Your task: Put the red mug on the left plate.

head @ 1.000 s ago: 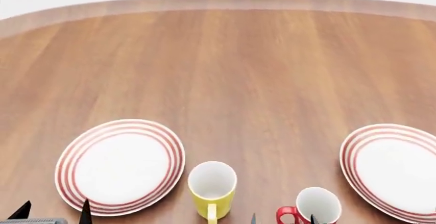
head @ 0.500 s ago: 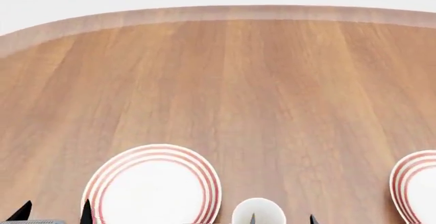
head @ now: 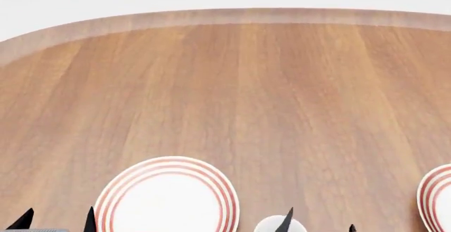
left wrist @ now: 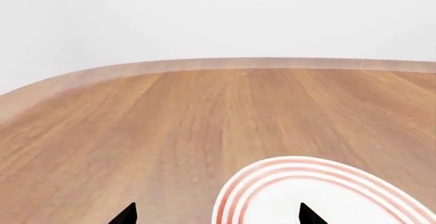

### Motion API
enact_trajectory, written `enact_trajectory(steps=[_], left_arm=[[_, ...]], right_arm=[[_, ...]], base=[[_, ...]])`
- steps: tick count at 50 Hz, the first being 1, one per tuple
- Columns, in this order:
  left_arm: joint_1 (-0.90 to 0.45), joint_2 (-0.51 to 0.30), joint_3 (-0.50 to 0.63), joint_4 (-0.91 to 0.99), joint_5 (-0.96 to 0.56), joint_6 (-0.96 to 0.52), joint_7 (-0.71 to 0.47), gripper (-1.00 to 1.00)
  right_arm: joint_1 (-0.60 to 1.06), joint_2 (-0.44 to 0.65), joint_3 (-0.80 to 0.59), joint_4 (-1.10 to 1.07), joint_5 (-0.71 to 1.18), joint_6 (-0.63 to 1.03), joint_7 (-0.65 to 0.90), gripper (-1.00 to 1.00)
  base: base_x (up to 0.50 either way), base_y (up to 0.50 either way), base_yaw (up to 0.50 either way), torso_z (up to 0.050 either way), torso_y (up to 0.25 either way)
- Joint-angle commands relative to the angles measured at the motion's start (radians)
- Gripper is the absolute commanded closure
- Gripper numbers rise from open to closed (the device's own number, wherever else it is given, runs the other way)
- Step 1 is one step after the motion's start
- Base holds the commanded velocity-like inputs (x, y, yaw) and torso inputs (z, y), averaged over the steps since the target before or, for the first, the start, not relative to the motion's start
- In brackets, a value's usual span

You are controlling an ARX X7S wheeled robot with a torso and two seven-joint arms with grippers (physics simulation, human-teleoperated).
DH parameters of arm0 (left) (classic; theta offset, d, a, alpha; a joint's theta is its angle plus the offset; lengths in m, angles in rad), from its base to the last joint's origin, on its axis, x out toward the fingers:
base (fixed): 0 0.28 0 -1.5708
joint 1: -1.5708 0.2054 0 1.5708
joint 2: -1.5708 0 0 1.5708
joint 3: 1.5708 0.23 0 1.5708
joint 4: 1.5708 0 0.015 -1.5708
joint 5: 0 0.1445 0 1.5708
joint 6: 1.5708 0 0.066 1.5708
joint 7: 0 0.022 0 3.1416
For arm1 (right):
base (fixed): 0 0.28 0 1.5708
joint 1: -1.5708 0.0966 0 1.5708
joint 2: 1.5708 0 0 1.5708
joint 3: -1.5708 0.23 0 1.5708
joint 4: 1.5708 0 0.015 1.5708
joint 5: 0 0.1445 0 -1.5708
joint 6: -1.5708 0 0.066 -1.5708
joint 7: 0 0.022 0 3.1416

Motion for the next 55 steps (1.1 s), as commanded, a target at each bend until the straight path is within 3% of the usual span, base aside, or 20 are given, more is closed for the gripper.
enact_trajectory(steps=[1, 11, 24, 45, 50, 51, 55], left_arm=[[0.001, -0.005, 0.009, 0.000, 0.000, 0.006, -0.008, -1.00], [-0.001, -0.007, 0.010, -0.001, -0.012, 0.007, -0.010, -1.00], [-0.001, -0.013, 0.016, 0.001, -0.019, 0.005, -0.015, -1.00], [-0.003, -0.021, 0.030, -0.004, -0.024, 0.007, -0.024, -1.00], [-0.001, -0.023, 0.033, -0.002, -0.026, 0.010, -0.025, -1.00], [0.002, -0.024, 0.037, 0.001, -0.016, 0.013, -0.030, -1.00], [0.002, -0.024, 0.038, -0.001, -0.019, 0.017, -0.031, -1.00]], right_arm=[[0.018, -0.065, 0.046, -0.056, 0.043, 0.065, 0.195, -1.00], [-0.003, -0.070, 0.072, -0.035, 0.098, -0.039, 0.373, -1.00], [-0.066, -0.058, 0.043, -0.075, 0.165, -0.162, 0.468, -1.00], [-0.059, -0.030, -0.006, -0.050, 0.242, -0.217, 0.515, -1.00], [-0.079, -0.038, -0.007, -0.059, 0.236, -0.240, 0.560, -1.00], [0.006, -0.078, -0.023, -0.027, 0.304, -0.183, 0.642, -1.00], [0.023, -0.059, -0.048, -0.022, 0.332, -0.188, 0.665, -1.00]], base=[[0.00, 0.00, 0.00, 0.000, 0.000], [0.00, 0.00, 0.00, 0.000, 0.000], [0.00, 0.00, 0.00, 0.000, 0.000], [0.00, 0.00, 0.00, 0.000, 0.000], [0.00, 0.00, 0.00, 0.000, 0.000], [0.00, 0.00, 0.00, 0.000, 0.000], [0.00, 0.00, 0.00, 0.000, 0.000]])
